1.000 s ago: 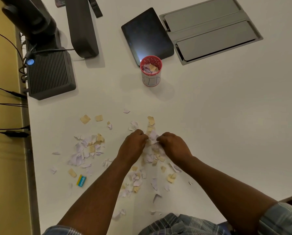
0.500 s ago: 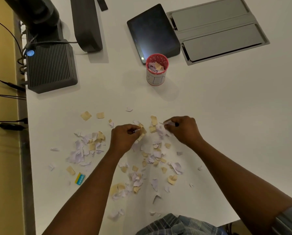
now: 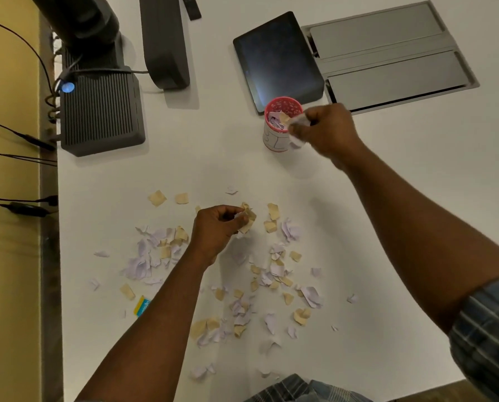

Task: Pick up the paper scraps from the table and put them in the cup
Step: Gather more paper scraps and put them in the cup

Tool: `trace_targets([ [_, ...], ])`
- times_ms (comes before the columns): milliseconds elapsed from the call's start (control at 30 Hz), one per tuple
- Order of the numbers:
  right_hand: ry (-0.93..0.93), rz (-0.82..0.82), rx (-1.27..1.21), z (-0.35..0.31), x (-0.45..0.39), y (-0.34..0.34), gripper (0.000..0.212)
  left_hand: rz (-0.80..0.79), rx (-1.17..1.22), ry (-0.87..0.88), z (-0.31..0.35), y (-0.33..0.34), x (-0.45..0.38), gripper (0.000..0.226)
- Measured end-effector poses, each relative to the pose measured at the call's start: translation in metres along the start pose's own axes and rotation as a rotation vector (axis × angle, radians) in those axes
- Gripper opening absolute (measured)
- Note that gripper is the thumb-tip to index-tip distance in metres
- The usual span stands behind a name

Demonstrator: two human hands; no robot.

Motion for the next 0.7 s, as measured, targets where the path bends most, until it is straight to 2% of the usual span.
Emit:
trace_targets([
  [100, -0.026, 0.030, 0.006, -0.006, -0.028, -0.003, 0.019, 0.012, 0.013, -0.007, -0.003, -0.001, 0.004, 0.011],
  [233, -0.059, 0.012, 0.263, -0.005, -0.061, 0.008, 0.022, 0.008, 0.026, -0.018, -0.003, 0.001, 0.010, 0.011],
  [300, -0.071, -0.063, 0.436, -0.004, -0.073, 0.020, 0.023, 0.010, 0.021, -0.017, -0.002, 0.001, 0.012, 0.011],
  [400, -0.132, -0.277, 0.724, -0.007, -0.081, 0.046, 0.027, 0.010, 0.027, -0.022, -0.002, 0.001, 0.015, 0.012],
  [467, -0.130, -0.385, 0.829, -0.003, -0.083, 0.060, 0.031, 0.012, 0.028, -0.030, -0.003, 0.002, 0.016, 0.014],
  [600, -0.169, -0.408, 0.905, -0.005, -0.086, 0.068, 0.028, 0.005, 0.038, -0.015, -0.002, 0.006, 0.018, 0.013],
  [700, -0.148, -0.352, 0.851, -0.007, -0.085, 0.059, 0.037, -0.002, 0.041, 0.008, 0.006, 0.010, 0.020, 0.014],
])
Point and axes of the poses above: each hand's wrist, its own x-axis away from the middle knuckle, its own y-axis out of the palm, z = x × y, the point moved 7 cm from there along -x, towards the middle knuckle, and after that the axes turned 10 degrees about -y, right-handed, at the moved point
